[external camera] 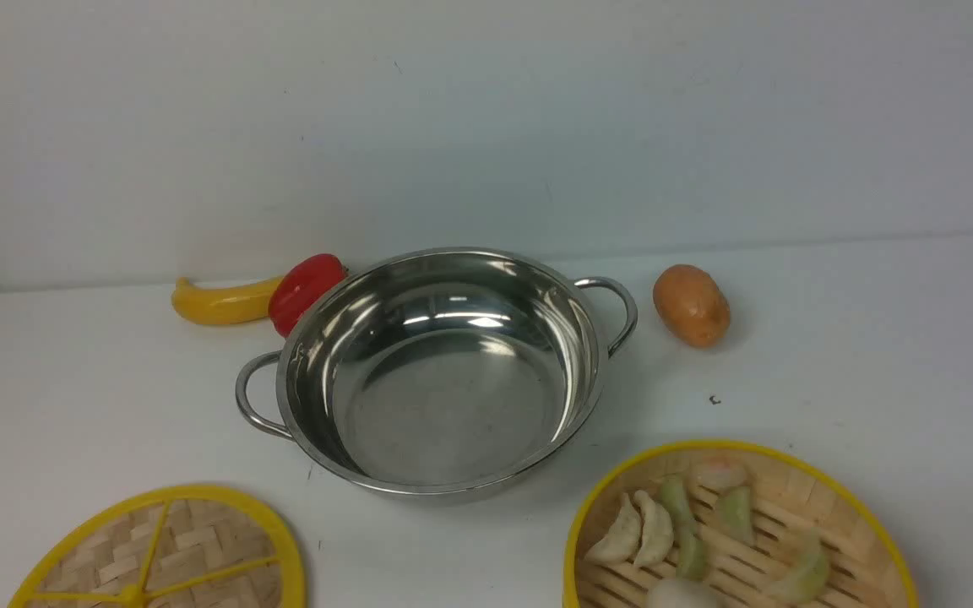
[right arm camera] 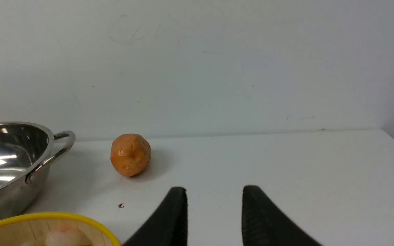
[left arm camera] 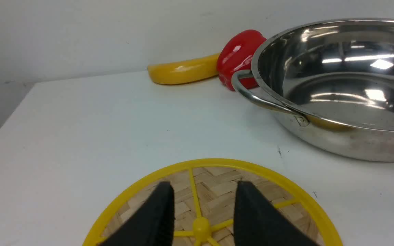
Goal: Place the steamer in the pot on the white table, and put the lid on the steamer.
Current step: 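Reach for and grasp the rim of the bamboo steamer holding the buns with the right gripper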
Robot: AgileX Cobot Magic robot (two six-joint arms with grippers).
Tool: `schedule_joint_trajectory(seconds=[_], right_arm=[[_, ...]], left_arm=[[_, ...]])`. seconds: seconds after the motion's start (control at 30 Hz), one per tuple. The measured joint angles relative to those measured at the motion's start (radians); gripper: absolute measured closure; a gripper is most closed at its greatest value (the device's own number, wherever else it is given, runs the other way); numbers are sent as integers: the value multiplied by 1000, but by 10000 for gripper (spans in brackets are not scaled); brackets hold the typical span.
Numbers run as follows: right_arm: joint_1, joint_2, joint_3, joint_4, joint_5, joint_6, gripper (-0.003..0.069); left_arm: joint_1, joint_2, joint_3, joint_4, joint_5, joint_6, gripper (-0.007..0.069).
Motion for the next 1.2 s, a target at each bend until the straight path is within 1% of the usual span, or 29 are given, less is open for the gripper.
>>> schedule_joint_trajectory(seconds=[0.53,0.6,0.73,0.83,0.9,1.0,1.07,1.1,1.2], right_arm=[[0,0,0,0,0,-1,416],[0,0,0,-13,1,-13,416],[0,0,0,-83,1,-49,416],[0,0,0,-127,1,-57,416],[0,0,0,-136,1,-59,416],[0,0,0,-132,-20,-60,416],[0,0,0,-128,-87,-60,416],[0,0,0,-127,-108,-60,416],[0,0,0,-125,-245,-49,416]], left_arm=[[0,0,0,1,0,1,384],[0,0,0,2,0,4,384],[0,0,0,-2,0,3,384],[0,0,0,-94,0,-35,384],[0,0,0,-201,0,-75,384],[0,0,0,-325,-1,-91,384],[0,0,0,-403,-2,-91,384],[0,0,0,-421,-2,-91,384],[0,0,0,-509,-4,-92,384]])
